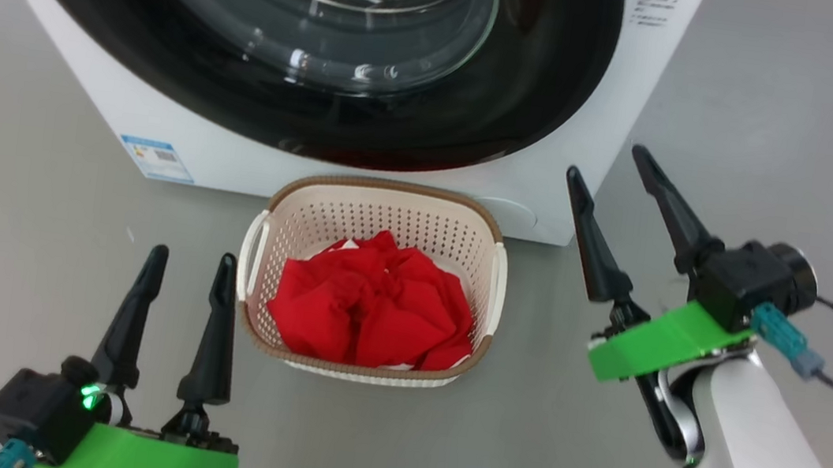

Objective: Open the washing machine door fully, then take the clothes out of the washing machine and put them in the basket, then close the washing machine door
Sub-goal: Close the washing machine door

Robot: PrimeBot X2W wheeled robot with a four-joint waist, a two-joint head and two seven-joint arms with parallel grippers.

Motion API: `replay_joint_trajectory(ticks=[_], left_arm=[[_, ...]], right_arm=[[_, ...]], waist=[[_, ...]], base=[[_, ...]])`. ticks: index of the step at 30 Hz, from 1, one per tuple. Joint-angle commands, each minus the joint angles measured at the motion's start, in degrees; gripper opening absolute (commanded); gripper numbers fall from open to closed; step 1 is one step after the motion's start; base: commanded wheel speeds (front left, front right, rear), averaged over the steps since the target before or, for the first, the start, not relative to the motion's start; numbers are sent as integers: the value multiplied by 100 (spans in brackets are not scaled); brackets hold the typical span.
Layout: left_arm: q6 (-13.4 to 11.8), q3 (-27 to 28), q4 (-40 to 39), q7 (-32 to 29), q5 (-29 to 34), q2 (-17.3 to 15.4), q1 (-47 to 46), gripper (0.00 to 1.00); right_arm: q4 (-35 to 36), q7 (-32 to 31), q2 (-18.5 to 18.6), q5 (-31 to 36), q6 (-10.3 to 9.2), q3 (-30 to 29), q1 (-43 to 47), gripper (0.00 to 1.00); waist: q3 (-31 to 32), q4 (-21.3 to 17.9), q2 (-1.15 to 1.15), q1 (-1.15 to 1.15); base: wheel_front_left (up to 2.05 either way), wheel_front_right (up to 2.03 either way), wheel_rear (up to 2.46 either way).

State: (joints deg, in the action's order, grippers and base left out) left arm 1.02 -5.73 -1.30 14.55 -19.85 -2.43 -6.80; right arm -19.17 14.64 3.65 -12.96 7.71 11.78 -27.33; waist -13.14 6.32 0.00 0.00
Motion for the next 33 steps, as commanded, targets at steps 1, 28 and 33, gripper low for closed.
replay_joint_trajectory(ticks=[1,28,33], left_arm=[[-40,207,-155,45,-18,-44,81,100],[-31,518,74,45,207,-44,757,100],[-26,595,25,45,279,-44,928,100]], right_arm=[[230,36,-77,22,-22,56,159,100],[1290,36,-77,268,-22,-994,2457,100],[1512,36,-77,230,-22,-1056,2690,100]], waist=[[195,-166,0,0],[1253,-739,0,0],[1384,-825,0,0]], base=[[0,0,0],[0,0,0],[0,0,0]])
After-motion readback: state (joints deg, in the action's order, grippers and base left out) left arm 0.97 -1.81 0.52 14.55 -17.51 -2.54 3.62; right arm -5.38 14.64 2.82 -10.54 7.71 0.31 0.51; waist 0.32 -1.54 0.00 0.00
